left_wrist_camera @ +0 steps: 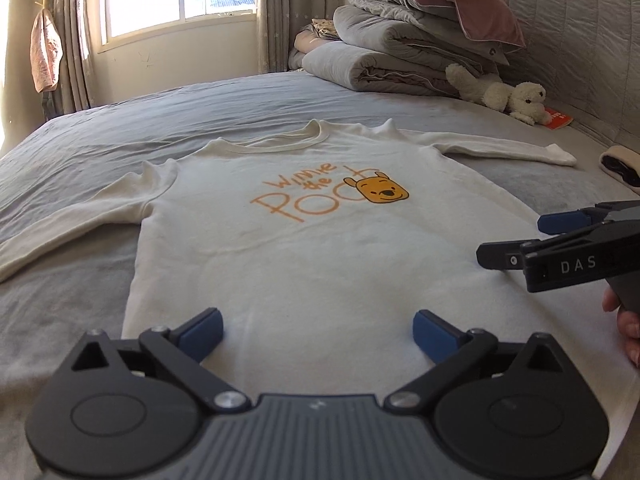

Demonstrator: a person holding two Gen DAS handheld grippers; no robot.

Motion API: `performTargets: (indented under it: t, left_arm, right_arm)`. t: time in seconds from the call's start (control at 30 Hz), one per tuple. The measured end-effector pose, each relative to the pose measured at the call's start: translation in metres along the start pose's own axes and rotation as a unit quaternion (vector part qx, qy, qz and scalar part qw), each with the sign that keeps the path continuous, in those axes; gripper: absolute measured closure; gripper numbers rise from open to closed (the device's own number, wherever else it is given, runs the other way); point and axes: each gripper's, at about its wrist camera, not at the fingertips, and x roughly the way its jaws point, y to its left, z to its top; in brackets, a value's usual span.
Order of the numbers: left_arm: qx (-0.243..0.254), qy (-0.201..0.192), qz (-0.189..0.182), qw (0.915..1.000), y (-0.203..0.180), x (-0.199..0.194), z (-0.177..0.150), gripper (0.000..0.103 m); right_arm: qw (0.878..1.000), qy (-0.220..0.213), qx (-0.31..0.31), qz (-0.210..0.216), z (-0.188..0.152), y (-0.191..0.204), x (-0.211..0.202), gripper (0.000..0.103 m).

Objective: Fold clothes

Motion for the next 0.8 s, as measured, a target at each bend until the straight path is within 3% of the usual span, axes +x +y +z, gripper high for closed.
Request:
performTargets:
  t: [0.43,0.8]
  left_arm:
    - [-0.013,-0.015,0.007,0.9998,-0.009,-0.035,-0.038,0.001]
    - [-0.034,-0.026,0.029,0.9986,-0.018,-0.048,-0.050,0.001]
  right_arm:
    - [1.000,-0.010,-0.028,0.003,-0.032,0.003,-0.031,0.000]
    - [0.999,-0.023,-0.032,0.018,-0.048,-0.001,-0.049,0.000]
